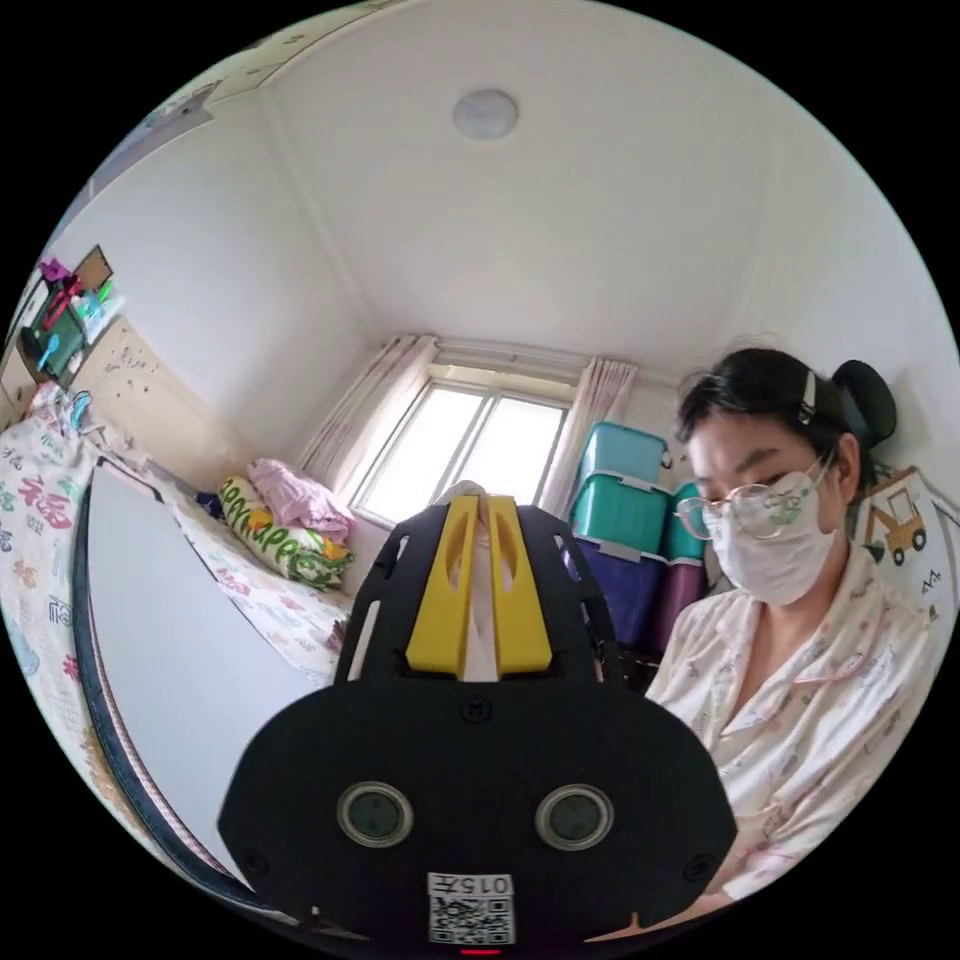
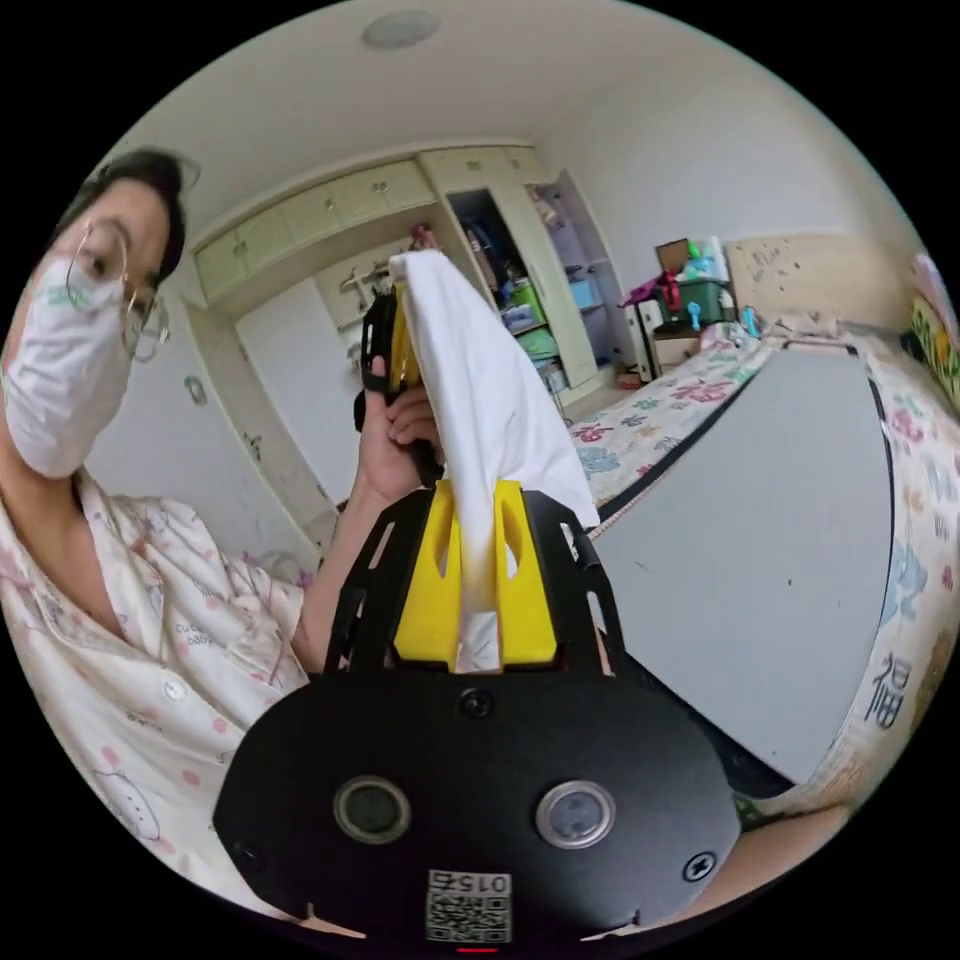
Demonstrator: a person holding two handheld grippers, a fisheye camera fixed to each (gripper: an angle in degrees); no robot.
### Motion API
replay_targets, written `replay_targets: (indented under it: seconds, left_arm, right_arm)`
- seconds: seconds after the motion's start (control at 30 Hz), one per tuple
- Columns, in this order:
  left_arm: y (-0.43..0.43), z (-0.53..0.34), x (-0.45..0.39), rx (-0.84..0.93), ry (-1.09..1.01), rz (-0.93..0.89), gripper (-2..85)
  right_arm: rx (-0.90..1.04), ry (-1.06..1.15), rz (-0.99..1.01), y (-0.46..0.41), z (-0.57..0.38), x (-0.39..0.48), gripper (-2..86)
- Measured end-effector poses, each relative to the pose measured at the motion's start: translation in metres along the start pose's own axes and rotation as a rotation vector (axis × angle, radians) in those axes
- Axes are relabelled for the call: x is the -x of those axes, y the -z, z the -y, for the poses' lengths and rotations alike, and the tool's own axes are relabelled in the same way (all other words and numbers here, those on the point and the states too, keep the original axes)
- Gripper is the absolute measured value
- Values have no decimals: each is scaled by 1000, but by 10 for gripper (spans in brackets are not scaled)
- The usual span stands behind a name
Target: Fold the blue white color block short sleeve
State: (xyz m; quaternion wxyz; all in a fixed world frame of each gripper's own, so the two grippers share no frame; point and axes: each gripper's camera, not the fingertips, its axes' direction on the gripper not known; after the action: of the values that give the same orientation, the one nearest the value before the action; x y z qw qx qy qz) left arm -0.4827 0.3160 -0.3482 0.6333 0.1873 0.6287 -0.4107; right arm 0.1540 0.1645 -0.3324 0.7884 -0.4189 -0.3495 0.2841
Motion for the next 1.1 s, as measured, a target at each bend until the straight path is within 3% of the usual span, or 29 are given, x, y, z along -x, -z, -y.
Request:
replay_targets:
  seconds: [0.17,0.27,0.37,0.5,0.63,0.7,0.83,1.1]
  left_arm:
    - [-98,8,59,65,64,237,16]
    - [-132,-1,59,121,59,211,33]
    - [-159,-11,63,212,87,143,12]
    - [-202,-16,60,356,14,239,18]
    - [-286,-28,90,653,36,113,52]
    - [-297,-30,103,650,46,94,56]
    - [-305,-31,145,715,45,288,84]
    - [-303,-29,157,782,37,408,117]
  right_arm:
    - [-243,-310,200,67,27,-78,54]
    - [-314,-333,102,97,48,-91,54]
    - [-303,-362,-83,108,72,-101,56]
    - [-310,-455,-86,104,85,-129,60]
    - [-256,-537,-77,84,97,-149,59]
    - [-192,-544,-105,73,106,-150,59]
    - [-90,-536,-130,55,120,-148,59]
    - [-114,-587,-84,43,131,-148,60]
